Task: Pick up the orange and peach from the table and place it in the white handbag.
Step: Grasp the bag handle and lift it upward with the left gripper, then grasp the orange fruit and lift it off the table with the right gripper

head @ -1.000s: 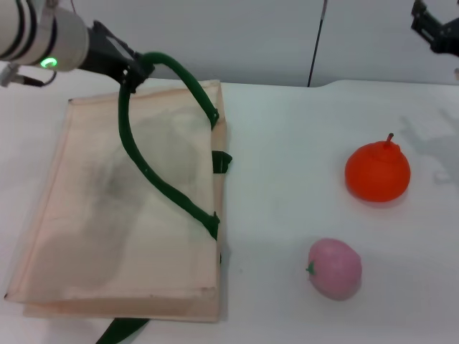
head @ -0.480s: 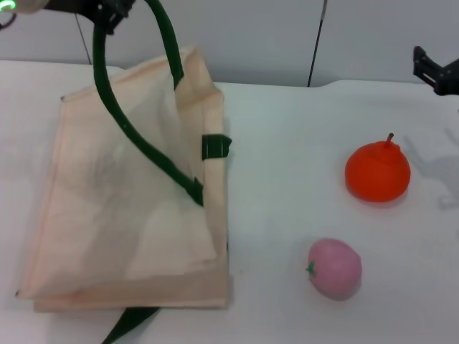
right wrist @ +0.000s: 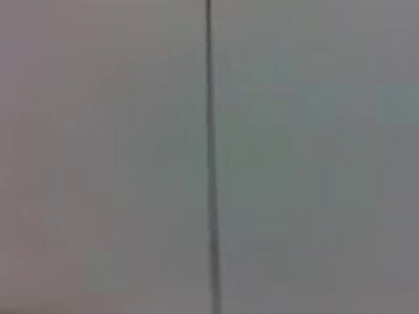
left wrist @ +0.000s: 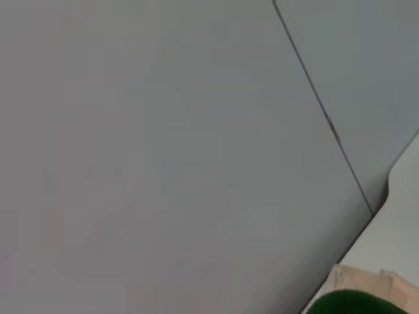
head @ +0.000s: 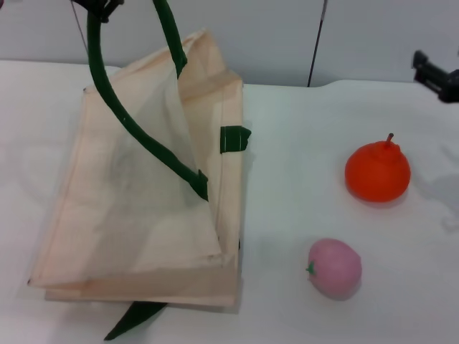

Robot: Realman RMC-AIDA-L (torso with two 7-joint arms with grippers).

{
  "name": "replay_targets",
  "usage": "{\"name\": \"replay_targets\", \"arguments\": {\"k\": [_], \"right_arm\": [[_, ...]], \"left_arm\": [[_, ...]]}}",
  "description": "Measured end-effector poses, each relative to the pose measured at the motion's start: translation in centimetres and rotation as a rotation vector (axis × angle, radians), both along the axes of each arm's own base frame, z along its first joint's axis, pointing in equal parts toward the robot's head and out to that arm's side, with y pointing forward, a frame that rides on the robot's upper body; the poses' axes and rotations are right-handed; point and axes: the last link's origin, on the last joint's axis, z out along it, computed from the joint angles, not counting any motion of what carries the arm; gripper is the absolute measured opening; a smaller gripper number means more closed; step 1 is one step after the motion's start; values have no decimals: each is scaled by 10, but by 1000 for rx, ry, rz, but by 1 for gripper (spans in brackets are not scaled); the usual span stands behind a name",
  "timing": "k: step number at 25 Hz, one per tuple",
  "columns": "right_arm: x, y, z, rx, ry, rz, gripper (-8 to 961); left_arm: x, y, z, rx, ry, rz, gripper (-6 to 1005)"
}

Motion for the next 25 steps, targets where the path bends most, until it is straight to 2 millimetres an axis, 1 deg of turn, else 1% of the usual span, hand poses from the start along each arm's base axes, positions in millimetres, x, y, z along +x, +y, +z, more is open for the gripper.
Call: {"name": "replay_targets", "arguments": {"k": [3,7,12,16,19,22,25], "right_arm": [[4,-5,-1,-84,35,-13,817],[15,-8,-3,-151,-5,-59,821],[24,-15,2,-248,21,-107,824],[20,-22,8,-326,52,-88,826],[15,-24,11,-384,54,-68,827],[11,-23,8,-443,28,-72,828],[13,-18,0,-474,2,-80,830]], "left_arm": [[0,-1,-1,-4,-1,5,136],[3,-1,-2,-8,-5,-4,136],[6,-1,-2,-8,-4,-12,136],[7,0,-1,-6,-2,-15,136],[11,0,-1,-6,0,-24,137],[15,1,-1,-9,2,-34,137],[19,2,0,-8,3,-43,137]]}}
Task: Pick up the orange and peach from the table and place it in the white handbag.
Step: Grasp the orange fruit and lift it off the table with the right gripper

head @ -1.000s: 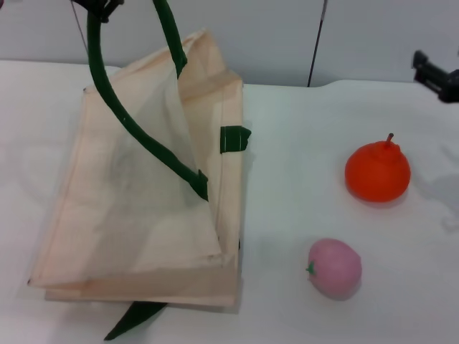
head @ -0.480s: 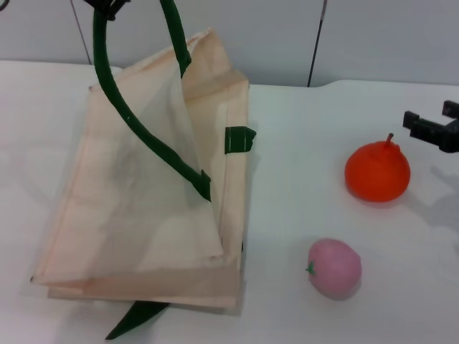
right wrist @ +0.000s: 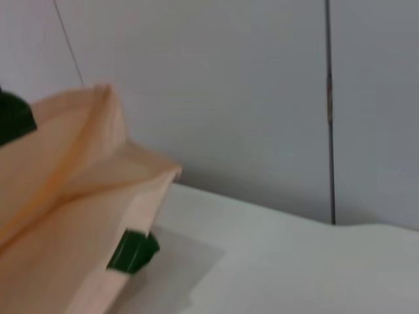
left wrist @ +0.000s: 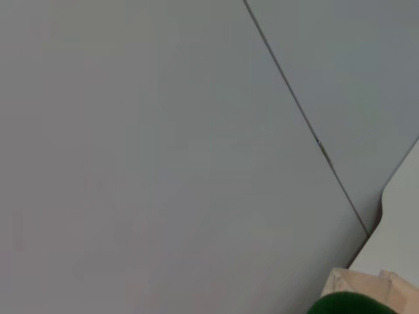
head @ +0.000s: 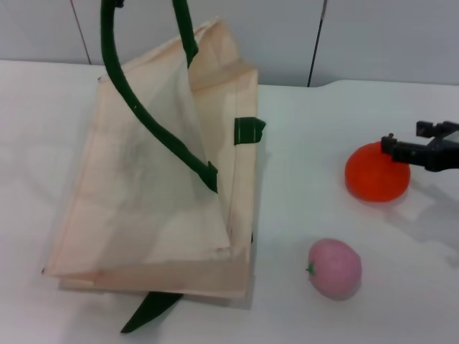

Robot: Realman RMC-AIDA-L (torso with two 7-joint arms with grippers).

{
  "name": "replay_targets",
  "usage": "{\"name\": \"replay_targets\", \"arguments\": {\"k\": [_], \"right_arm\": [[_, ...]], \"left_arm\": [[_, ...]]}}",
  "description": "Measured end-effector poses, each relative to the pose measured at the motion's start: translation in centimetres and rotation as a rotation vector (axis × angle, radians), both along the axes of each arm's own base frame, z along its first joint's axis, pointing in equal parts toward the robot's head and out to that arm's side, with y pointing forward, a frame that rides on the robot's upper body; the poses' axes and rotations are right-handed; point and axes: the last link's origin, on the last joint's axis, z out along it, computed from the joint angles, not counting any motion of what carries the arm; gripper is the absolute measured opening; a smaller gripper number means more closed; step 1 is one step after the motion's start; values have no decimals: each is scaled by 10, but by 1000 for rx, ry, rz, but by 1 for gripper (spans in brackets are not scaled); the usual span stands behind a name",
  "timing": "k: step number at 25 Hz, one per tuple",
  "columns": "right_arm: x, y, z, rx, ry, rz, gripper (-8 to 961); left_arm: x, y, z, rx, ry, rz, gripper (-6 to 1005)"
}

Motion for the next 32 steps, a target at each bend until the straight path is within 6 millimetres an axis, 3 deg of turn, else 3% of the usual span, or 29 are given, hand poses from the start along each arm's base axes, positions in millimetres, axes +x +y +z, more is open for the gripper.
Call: {"name": "replay_targets", "arguments": {"k": [6,9,22,32], "right_arm": [[6,7,-13,-47,14,-32,833],[6,11,-19,-67,10,-29,881],[13,25,-40,-123,-1,-46,883],[27,35,-25,-69,-58,-87,884]], "left_arm": [[5,0,-2,-14,0,-11,137],[6,0,-3,-16,1,-12,137],[6,0,-3,-18,-5,-12,137],[6,0,-3,-19,-7,-5,137]]}}
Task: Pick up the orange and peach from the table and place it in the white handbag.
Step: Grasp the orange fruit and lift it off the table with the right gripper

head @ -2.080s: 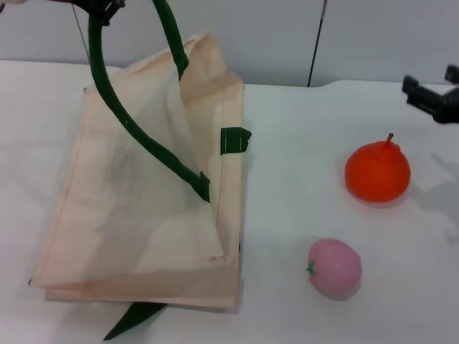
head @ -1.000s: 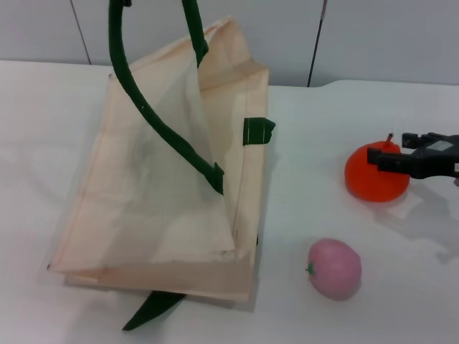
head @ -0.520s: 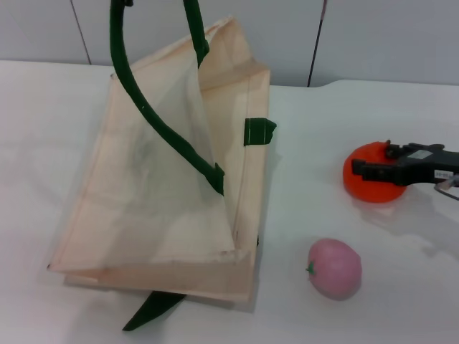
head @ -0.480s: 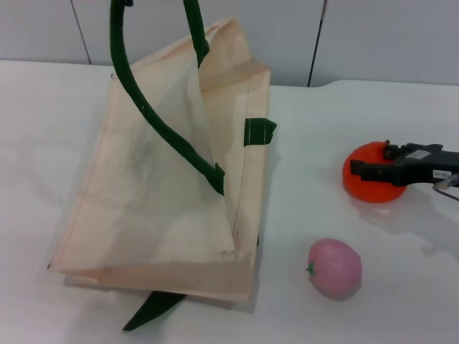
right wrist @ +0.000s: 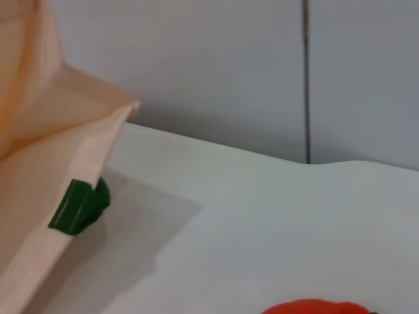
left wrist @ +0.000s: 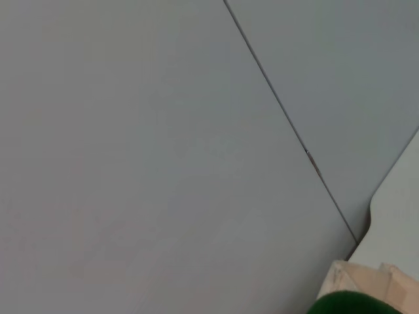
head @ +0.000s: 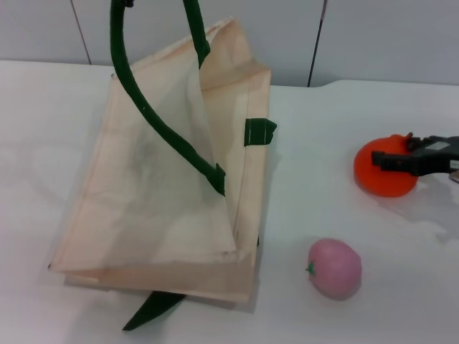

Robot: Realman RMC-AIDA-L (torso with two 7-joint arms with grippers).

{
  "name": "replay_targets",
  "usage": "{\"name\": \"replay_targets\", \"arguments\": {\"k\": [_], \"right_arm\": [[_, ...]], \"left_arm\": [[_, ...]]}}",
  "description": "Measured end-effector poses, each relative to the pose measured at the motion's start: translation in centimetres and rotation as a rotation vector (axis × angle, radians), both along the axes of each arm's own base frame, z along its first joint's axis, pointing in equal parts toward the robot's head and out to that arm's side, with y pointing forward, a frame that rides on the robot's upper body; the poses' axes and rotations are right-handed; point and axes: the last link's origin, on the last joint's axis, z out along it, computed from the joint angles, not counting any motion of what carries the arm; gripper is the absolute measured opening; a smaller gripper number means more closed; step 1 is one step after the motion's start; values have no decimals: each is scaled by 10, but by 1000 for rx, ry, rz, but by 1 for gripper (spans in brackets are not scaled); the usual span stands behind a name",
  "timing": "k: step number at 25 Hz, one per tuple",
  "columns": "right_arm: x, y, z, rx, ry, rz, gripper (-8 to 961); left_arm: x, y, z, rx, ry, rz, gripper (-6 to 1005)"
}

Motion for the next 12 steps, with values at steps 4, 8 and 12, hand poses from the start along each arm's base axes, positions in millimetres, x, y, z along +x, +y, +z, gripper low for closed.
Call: {"name": "replay_targets", "arguments": {"k": [4,8,12], "right_arm": [[2,1,5,11,-1,-6,885],[-2,0,7,0,8,4,885],[-4,0,9,-10,4,2,886]], "left_arm": [[-1,0,0,-2,5,7,137],[-2,0,0,-1,7,9,137],[-2,0,0,-1,8,9,137]]}}
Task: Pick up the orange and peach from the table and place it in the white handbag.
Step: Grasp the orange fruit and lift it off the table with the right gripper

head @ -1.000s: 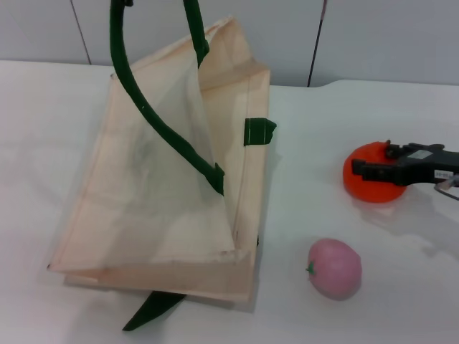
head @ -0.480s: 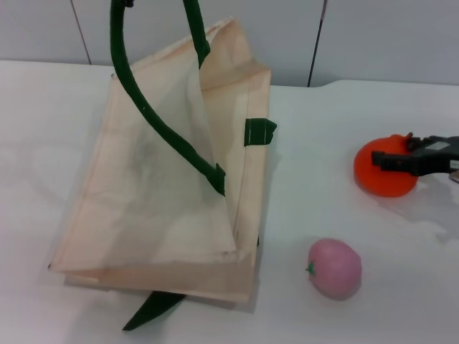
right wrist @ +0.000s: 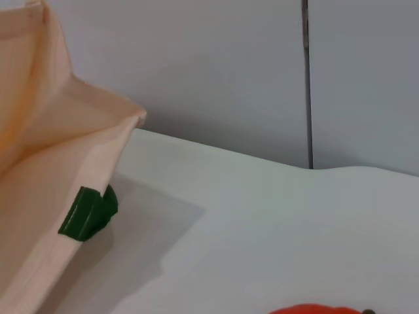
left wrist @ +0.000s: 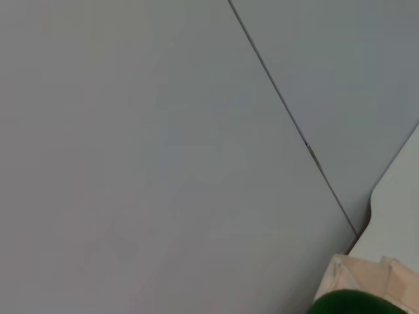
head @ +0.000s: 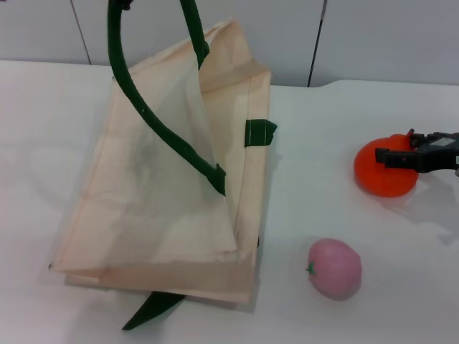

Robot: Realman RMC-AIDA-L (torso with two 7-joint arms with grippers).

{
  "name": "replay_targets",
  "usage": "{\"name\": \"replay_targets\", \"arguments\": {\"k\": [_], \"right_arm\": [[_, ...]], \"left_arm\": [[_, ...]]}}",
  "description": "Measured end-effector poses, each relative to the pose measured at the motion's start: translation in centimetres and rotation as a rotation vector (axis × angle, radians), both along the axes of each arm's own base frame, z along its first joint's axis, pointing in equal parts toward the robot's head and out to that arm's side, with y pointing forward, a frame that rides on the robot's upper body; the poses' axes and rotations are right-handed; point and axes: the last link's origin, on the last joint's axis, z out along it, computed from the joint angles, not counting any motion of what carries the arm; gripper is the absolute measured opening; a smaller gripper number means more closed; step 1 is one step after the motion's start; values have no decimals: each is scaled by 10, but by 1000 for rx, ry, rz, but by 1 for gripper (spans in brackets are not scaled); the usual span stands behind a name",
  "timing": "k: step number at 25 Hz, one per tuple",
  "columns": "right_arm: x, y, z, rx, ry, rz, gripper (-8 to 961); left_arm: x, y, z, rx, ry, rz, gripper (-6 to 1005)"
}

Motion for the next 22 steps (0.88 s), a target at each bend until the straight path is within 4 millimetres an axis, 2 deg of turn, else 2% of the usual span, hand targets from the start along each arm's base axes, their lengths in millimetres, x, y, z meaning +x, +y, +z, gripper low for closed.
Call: {"name": "replay_targets", "arguments": {"k": [22], "right_arm": [[1,5,13,-77,-100,-48,885]], "left_arm": [[-1,2,3,12,24,11,134]]}}
